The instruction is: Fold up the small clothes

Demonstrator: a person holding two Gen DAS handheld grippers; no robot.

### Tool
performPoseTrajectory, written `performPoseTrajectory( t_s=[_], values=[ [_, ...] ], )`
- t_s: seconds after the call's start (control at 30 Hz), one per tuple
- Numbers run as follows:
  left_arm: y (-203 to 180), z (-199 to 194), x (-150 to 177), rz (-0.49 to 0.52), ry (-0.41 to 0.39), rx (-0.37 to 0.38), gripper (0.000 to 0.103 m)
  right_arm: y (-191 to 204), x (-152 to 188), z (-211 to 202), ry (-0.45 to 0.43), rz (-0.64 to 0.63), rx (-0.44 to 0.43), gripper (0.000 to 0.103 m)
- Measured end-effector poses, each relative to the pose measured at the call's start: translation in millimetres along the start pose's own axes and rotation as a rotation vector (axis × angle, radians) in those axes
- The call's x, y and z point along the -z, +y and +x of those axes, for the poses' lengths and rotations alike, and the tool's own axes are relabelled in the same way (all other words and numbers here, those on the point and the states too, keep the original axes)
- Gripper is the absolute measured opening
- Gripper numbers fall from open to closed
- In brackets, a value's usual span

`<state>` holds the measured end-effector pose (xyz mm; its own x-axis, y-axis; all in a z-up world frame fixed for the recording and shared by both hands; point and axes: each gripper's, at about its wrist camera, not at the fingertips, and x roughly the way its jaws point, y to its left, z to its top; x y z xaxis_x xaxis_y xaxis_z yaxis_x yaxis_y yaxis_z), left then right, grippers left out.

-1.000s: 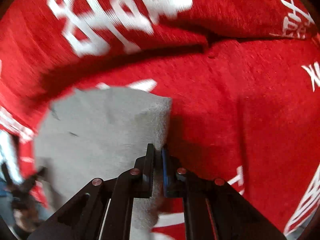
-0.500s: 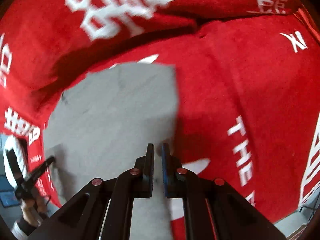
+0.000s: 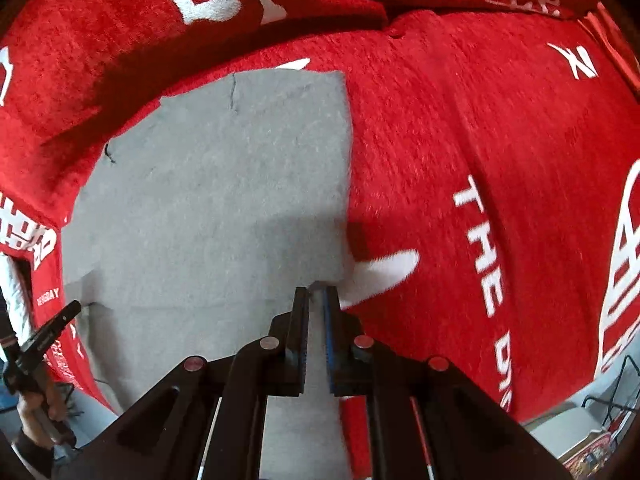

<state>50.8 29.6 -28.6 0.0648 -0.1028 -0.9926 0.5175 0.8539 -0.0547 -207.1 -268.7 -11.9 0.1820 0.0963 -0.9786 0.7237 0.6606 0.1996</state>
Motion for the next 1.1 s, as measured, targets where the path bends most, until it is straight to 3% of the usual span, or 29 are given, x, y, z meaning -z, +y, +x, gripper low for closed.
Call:
performPoseTrajectory(
  t_s=[0.43, 0.73, 0.87, 0.9, 0.93, 0.97, 1.0, 1.1],
  values=[
    [-18, -29, 14, 0.027, 0.009, 0.011, 0.008, 65, 13, 14, 0.043, -0.027, -0.042, 0.008],
    [-25, -36, 23, 0.044, 0.046, -0.052, 0.008, 80, 22, 14, 0.052, -0.033, -0.054, 0.009],
    [-24, -37, 27, 0.034, 0.05, -0.039, 0.008, 82, 25, 16, 0.071, -0.045, -0.063, 0.009],
    [-24, -36, 27, 0.029, 0.05, -0.049, 0.019, 83, 25, 16, 0.072, -0.048, -0.062, 0.009],
    [-24, -35, 28, 0.021, 0.055, -0.055, 0.067, 82, 25, 15, 0.072, -0.052, -0.06, 0.009],
    [-23, -34, 28, 0.01, 0.061, -0.059, 0.095, 82, 26, 16, 0.075, -0.054, -0.057, 0.009],
    [-21, -36, 29, -0.009, 0.05, -0.07, 0.101, 81, 25, 16, 0.076, -0.053, -0.056, 0.009],
    [-22, -38, 31, -0.01, 0.044, -0.064, 0.101, 78, 24, 17, 0.081, -0.048, -0.055, 0.01]
  ],
)
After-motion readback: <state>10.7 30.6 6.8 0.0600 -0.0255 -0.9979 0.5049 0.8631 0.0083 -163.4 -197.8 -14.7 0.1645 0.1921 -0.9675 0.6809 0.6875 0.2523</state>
